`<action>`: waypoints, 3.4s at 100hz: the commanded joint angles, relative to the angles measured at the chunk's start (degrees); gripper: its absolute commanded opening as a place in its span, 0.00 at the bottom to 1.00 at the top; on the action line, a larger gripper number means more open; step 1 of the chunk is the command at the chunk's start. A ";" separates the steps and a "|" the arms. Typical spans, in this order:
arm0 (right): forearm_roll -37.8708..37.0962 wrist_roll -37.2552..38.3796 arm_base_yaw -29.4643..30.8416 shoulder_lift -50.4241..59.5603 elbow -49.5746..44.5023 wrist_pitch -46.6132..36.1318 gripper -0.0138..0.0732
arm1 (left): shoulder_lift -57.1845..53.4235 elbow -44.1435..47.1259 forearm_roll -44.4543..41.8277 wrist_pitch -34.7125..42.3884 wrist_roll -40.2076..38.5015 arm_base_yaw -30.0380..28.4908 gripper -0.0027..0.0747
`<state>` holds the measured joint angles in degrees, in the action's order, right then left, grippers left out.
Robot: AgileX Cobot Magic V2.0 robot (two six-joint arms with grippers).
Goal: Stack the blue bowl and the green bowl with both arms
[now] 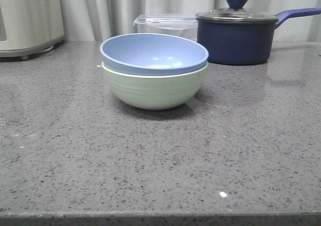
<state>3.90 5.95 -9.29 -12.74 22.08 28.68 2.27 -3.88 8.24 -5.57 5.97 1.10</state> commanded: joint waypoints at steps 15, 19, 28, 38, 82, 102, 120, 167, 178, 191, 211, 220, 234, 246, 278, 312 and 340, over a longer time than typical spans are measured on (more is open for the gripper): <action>-0.27 -0.66 0.29 -0.56 1.36 -4.63 0.08 | -4.63 6.44 -2.18 7.98 -0.33 -0.03 0.01; -0.27 -0.66 0.29 -0.62 1.36 -4.66 0.08 | -4.52 6.30 -2.18 6.66 -0.33 0.09 0.01; -0.27 -0.66 0.29 -0.69 1.36 -4.62 0.08 | -4.52 6.30 -2.31 6.66 -0.33 0.09 0.01; -0.27 -0.66 0.29 -0.69 1.36 -4.62 0.08 | -4.52 6.30 -2.31 6.66 -0.33 0.09 0.01; -0.27 -0.66 0.29 -0.69 1.36 -4.62 0.08 | -4.52 6.30 -2.31 6.66 -0.33 0.09 0.01; -0.27 -0.66 0.29 -0.69 1.36 -4.62 0.08 | -4.52 6.30 -2.31 6.66 -0.33 0.09 0.01; -0.27 -0.66 0.29 -0.69 1.36 -4.62 0.08 | -4.52 6.30 -2.31 6.66 -0.33 0.09 0.01; -0.27 -0.66 0.29 -0.69 1.36 -4.62 0.08 | -4.52 6.30 -2.31 6.66 -0.33 0.09 0.01; -0.27 -0.66 0.29 -0.69 0.81 -5.16 0.08 | -4.52 6.30 -2.31 6.66 -0.33 0.09 0.01; -0.27 -0.66 0.29 -0.69 -1.91 -10.15 0.08 | -4.52 6.30 -2.31 6.66 -0.33 0.09 0.01; -0.27 -0.66 0.33 0.39 -9.11 -23.15 0.08 | -4.52 6.30 -2.31 6.66 -0.33 0.09 0.01; -0.27 -0.66 0.93 2.36 -12.91 -27.96 0.08 | -4.52 6.30 -2.31 6.66 -0.33 0.09 0.01; -0.27 -0.60 3.03 5.96 -18.51 -32.73 0.08 | -4.52 6.30 -2.31 6.66 -0.33 0.09 0.01; -0.27 -0.60 4.26 9.74 -22.80 -34.62 0.08 | -4.52 6.30 -2.31 6.66 -0.33 0.09 0.01; -0.27 -0.60 4.29 14.37 -23.62 -31.59 0.08 | -4.52 6.30 -2.31 6.66 -0.33 0.09 0.01; -0.27 -0.60 4.29 14.37 -23.62 -31.59 0.08 | -4.52 6.30 -2.31 6.66 -0.33 0.09 0.01; -0.27 -0.60 4.29 14.37 -23.62 -31.59 0.08 | -4.52 6.30 -2.31 6.66 -0.33 0.09 0.01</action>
<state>3.90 5.85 -5.25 0.57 -1.56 1.57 -0.20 0.15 5.86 -2.91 5.97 1.10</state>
